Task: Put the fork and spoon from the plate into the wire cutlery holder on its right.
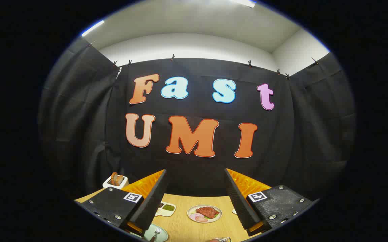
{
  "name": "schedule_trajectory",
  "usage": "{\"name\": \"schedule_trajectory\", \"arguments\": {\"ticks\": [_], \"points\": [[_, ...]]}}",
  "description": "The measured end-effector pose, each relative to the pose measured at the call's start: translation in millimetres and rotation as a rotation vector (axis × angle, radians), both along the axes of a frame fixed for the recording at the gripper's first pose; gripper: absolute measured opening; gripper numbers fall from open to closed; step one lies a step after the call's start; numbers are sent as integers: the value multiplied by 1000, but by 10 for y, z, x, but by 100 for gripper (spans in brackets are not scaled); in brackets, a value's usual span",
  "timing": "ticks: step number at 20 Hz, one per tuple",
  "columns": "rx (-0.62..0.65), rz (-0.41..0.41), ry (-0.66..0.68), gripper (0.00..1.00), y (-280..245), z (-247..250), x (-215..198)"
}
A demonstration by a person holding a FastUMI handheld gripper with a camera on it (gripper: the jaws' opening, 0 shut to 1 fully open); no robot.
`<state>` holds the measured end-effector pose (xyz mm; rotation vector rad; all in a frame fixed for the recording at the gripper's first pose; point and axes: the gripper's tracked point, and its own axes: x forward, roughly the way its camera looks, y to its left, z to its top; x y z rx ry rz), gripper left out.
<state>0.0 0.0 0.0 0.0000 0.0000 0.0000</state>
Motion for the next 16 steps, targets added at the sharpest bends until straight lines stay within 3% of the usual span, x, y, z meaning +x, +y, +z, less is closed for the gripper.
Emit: {"name": "schedule_trajectory", "arguments": {"ticks": [13,16], "points": [[31,24,-22,98,109,80,99],[32,48,25,98,242,-111,146]]}}
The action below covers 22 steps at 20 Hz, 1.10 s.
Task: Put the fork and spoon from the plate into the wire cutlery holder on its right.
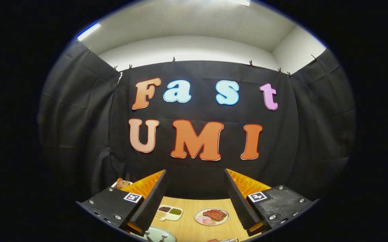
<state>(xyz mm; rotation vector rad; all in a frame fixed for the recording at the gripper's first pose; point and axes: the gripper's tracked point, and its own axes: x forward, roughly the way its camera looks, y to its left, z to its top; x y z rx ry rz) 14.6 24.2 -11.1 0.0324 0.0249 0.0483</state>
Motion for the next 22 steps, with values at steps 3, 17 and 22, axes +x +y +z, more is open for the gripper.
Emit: {"name": "schedule_trajectory", "arguments": {"ticks": [3,17,22], "points": [[-6,55,162,98,246,-549,27],[7,340,1170,81,1400,-3318,-699],[-12,326,1346,70,1526,-3876,-878]]}}
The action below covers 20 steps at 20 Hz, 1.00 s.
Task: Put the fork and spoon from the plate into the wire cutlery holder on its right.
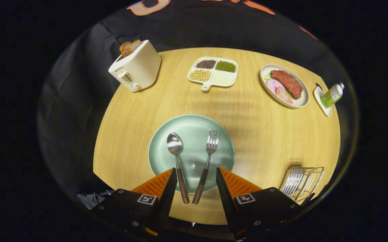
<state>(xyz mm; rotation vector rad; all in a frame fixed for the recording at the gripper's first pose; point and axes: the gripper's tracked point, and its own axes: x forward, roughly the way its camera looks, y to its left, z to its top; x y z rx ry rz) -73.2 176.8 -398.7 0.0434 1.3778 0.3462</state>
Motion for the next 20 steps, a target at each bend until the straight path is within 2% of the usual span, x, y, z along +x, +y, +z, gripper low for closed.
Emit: {"name": "schedule_trajectory", "arguments": {"ticks": [7,9,15,17,18,20], "points": [[-76,-38,128,57,23,-552,-45],[-100,-51,147,49,16,-679,-51],[-130,-85,174,34,56,-840,-57],[-157,-91,172,27,20,-851,-66],[-167,-85,167,19,10,-851,-76],[-187,-80,156,13,4,-862,-77]]}}
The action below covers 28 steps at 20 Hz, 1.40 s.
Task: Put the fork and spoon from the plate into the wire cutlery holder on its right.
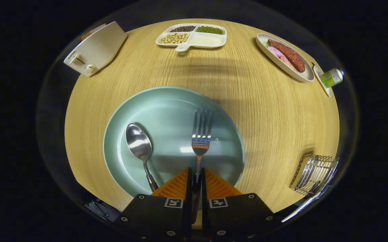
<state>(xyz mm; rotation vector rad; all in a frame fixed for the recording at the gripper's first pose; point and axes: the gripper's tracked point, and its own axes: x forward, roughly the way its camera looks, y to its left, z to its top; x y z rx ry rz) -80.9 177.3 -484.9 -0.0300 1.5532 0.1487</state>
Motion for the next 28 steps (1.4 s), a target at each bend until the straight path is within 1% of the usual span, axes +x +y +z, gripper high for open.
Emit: {"name": "schedule_trajectory", "arguments": {"ticks": [1,2,4,6,11,14,17,21,24,28], "points": [[-9,-1,0,12,-8,2,5],[-12,-9,-3,9,-17,5,7],[4,9,-21,4,-31,19,20],[18,10,-50,3,-38,49,37],[96,-23,-139,2,-70,332,110],[132,-45,-201,2,-178,654,120],[141,-75,-276,2,-471,1006,130],[118,-143,-342,3,-1053,1327,36],[77,-214,-364,3,-1567,1408,-87],[3,-269,-358,3,-2225,1375,-299]]}}
